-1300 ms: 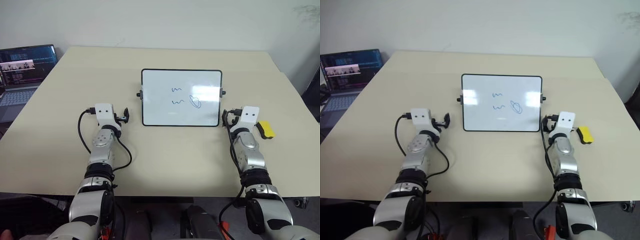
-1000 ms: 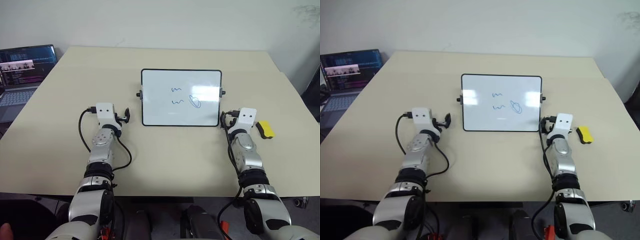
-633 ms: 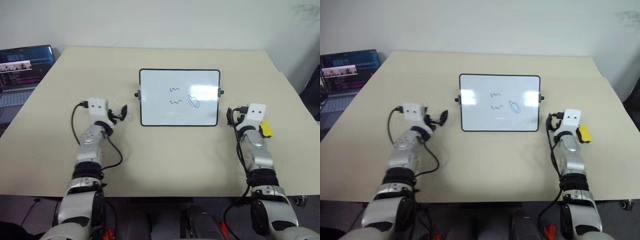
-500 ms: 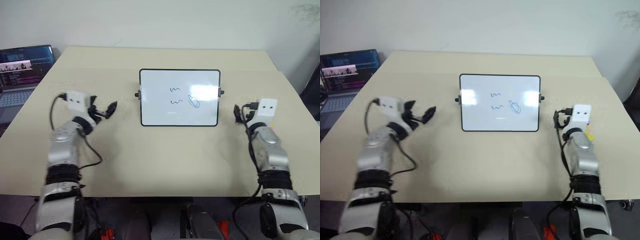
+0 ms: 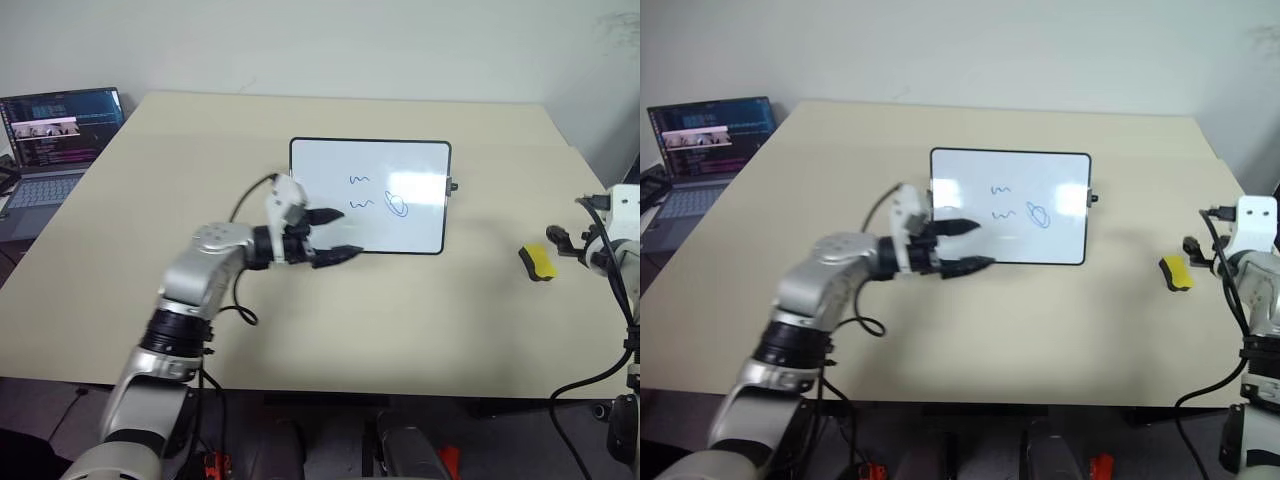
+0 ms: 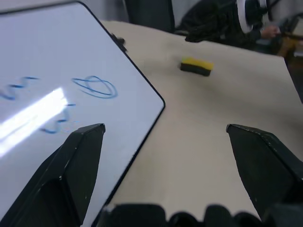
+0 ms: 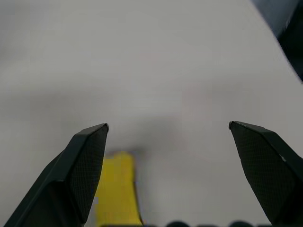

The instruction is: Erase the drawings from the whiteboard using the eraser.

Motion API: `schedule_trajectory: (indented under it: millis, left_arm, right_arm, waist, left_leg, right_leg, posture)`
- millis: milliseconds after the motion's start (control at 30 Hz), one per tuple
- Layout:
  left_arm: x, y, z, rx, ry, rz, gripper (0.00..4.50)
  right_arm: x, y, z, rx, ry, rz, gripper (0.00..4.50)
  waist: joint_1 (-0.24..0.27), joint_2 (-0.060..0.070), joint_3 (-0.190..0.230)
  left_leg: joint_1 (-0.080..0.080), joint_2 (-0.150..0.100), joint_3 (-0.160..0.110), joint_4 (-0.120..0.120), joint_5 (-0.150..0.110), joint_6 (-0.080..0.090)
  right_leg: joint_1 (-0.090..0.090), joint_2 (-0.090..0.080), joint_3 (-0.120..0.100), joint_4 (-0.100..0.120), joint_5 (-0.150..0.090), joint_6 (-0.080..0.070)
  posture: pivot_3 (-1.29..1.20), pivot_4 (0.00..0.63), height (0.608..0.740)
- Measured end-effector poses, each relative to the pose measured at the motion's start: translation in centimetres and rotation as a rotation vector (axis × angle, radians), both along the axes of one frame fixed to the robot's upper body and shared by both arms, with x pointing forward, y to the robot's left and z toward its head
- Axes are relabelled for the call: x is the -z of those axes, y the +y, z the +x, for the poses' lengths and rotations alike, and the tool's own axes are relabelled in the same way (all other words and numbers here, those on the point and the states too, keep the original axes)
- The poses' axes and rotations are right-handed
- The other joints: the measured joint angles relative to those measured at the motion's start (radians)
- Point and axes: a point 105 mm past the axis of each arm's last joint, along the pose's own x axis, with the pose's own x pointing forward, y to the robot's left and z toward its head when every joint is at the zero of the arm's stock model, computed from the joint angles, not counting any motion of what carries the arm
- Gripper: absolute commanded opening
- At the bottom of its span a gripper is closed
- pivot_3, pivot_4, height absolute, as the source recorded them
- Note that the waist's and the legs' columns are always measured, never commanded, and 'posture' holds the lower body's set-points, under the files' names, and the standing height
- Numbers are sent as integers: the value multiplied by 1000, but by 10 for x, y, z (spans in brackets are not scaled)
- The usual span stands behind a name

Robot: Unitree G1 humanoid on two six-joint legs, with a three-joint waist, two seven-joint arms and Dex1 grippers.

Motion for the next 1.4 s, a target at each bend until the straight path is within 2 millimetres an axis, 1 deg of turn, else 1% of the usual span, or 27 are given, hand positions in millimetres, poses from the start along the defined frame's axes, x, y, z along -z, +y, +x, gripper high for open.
schedule_trajectory:
  millis: [100,200,267,500,633,900,1100,1233,1400]
  left_arm:
    - [17,-15,0,14,-14,59,4500]
    - [30,-29,-8,54,-3,68,4500]
    - [33,-31,-8,53,8,67,4500]
    - [35,-32,-7,51,9,69,4500]
    - [35,-35,-8,59,-1,66,4500]
    - [37,-36,-7,72,-1,83,4500]
    - [35,-36,-6,71,-9,87,4500]
    - [35,-36,-6,70,-8,88,4500]
    - [35,-35,-5,68,-9,89,4500]
  right_arm:
    - [14,-3,-2,-12,57,24,4482]
    - [23,-1,-2,-36,88,48,4482]
    - [23,1,-2,-50,87,57,4482]
    - [16,6,2,-78,67,72,4482]
    - [19,8,1,-87,86,93,4482]
    - [24,14,-1,-113,115,138,4482]
    - [17,22,0,-149,101,155,4482]
    - [18,25,0,-167,110,158,4482]
    - [25,32,1,-203,143,144,4482]
  waist:
    - [-11,0,0]
    - [-13,0,0]
    - [-13,0,0]
    - [-12,0,0]
    - [-10,0,0]
    - [-10,0,0]
    - [-10,0,0]
    - [-10,0,0]
    - [-11,0,0]
  left_leg:
    - [0,0,1,0,0,0]
    - [0,-1,2,0,0,0]
    - [0,-1,1,0,0,0]
    - [0,-1,1,0,0,0]
    - [0,-1,1,0,0,0]
    - [0,-1,1,0,0,0]
    - [0,-1,1,0,0,0]
    - [0,-1,1,0,0,0]
    - [0,-1,1,0,0,0]
  right_leg:
    - [0,0,2,0,0,0]
    - [0,-1,3,0,-1,1]
    - [0,0,2,0,-1,1]
    - [0,-1,2,0,-1,1]
    - [0,-1,2,0,-1,1]
    - [0,-1,2,0,-1,1]
    - [0,-1,1,0,-1,2]
    - [0,-1,1,0,-1,2]
    - [0,-1,2,0,-1,2]
  posture:
    - [0,150,740]
    - [0,150,740]
    - [0,150,740]
    - [0,150,740]
    - [0,150,740]
    - [0,150,740]
    - [0,150,740]
    - [0,150,740]
    - [0,150,740]
